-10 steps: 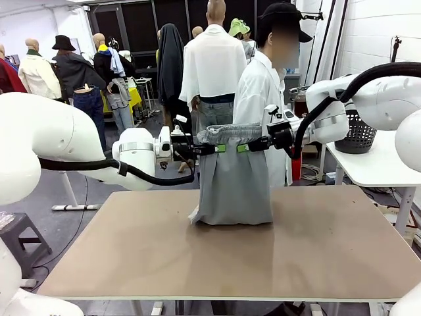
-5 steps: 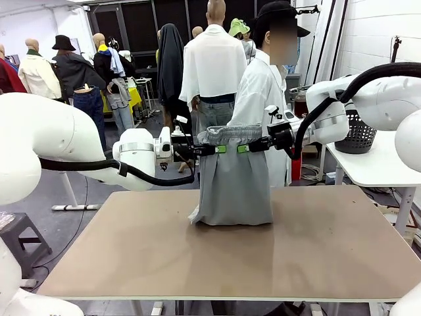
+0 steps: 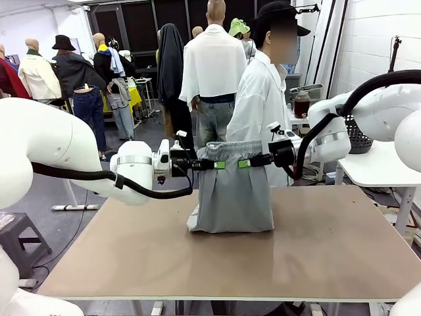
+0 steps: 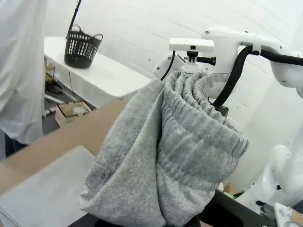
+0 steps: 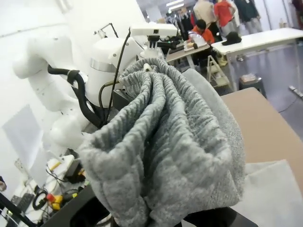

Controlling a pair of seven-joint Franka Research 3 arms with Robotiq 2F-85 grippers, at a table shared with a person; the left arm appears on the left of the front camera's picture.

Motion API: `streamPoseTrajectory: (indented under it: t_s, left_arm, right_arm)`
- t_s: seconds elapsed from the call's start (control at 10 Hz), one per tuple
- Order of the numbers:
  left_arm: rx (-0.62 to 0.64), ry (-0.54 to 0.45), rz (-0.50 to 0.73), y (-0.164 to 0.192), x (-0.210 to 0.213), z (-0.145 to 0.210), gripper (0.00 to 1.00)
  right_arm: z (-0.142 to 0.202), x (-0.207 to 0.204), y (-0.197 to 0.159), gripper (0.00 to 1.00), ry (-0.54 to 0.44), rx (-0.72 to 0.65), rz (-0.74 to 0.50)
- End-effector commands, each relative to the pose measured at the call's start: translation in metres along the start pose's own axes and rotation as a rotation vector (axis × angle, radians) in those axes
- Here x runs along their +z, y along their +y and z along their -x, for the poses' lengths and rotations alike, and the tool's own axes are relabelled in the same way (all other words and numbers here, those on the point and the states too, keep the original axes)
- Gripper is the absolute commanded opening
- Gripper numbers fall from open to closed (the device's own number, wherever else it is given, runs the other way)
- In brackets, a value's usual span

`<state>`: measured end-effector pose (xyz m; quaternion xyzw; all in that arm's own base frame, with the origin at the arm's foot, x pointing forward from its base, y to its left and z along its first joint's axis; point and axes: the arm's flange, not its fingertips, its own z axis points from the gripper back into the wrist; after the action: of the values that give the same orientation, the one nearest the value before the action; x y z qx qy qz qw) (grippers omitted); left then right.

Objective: Fold the training pants.
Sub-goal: Fold the Training pants in half.

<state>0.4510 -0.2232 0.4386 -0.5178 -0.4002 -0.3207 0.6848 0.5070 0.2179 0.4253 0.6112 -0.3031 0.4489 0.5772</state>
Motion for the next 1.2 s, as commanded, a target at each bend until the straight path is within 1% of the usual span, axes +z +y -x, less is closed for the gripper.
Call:
streamPoseTrajectory:
  t_s: [0.0,0.1,0.3,0.5,0.7,0.8,1.0,1.1]
  left_arm:
    - [0.110,-0.033,-0.010,-0.014,0.019,0.022,0.00]
    - [0.162,-0.052,-0.007,-0.016,0.024,0.038,0.00]
    - [0.273,-0.082,-0.013,-0.006,0.027,0.070,0.00]
    - [0.304,-0.094,-0.027,0.014,0.022,0.090,0.00]
    - [0.279,-0.089,-0.072,0.034,0.013,0.095,0.00]
    - [0.276,-0.070,-0.104,0.048,0.007,0.093,0.00]
    - [0.326,-0.015,-0.140,0.064,-0.002,0.092,0.00]
    - [0.336,0.002,-0.133,0.065,0.000,0.087,0.00]
  right_arm:
    - [0.019,0.007,0.016,0.00,-0.085,-0.080,-0.008]
    - [0.037,0.006,0.017,0.00,-0.109,-0.122,-0.005]
    - [0.069,0.002,0.016,0.00,-0.146,-0.209,-0.015]
    - [0.095,0.003,0.008,0.00,-0.170,-0.275,0.009]
    - [0.104,0.011,-0.004,0.00,-0.176,-0.302,0.048]
    - [0.107,0.014,-0.014,0.00,-0.177,-0.318,0.074]
    - [0.111,0.019,-0.023,0.00,-0.172,-0.348,0.114]
    - [0.107,0.019,-0.027,0.00,-0.161,-0.337,0.114]
